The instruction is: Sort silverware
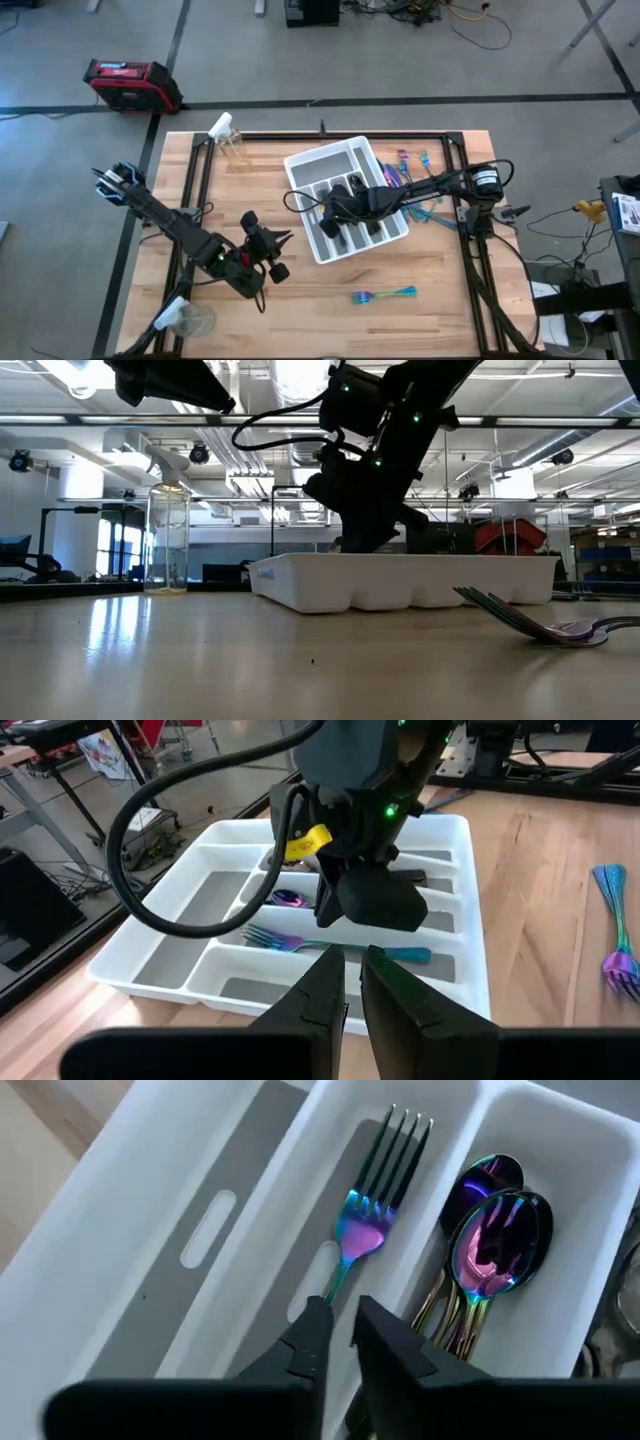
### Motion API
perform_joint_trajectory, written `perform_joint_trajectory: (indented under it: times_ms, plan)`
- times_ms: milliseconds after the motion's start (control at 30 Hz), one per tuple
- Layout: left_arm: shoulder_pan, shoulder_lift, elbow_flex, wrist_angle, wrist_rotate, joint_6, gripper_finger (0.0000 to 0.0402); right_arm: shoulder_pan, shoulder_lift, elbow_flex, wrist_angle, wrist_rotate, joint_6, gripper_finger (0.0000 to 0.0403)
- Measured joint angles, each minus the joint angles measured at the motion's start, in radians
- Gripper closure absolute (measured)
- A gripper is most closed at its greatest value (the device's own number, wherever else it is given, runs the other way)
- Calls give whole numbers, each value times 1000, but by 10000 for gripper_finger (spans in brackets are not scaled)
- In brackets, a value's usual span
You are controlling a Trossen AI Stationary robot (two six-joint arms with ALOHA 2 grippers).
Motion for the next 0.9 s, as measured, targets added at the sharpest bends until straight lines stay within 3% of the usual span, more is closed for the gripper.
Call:
perform_joint_trajectory:
  times_ms: [200,433,533,667,800,900]
  plan:
    - [-5,1,-6,-8,53,-51,377,50,-35,0,-37,0,-227,285]
    - [-41,1,-84,90,75,-104,377,357,-111,-14,-220,-9,-430,257]
    - [-48,2,-172,314,72,-87,377,522,-125,-20,-234,-9,-410,260]
    - [-48,55,-306,730,70,34,377,699,-125,-35,-238,6,-285,277]
    - [-46,165,-378,1081,67,127,377,777,-125,-86,-241,153,-100,303]
    - [-46,245,-376,1235,67,133,377,776,-125,-140,-221,180,-5,320]
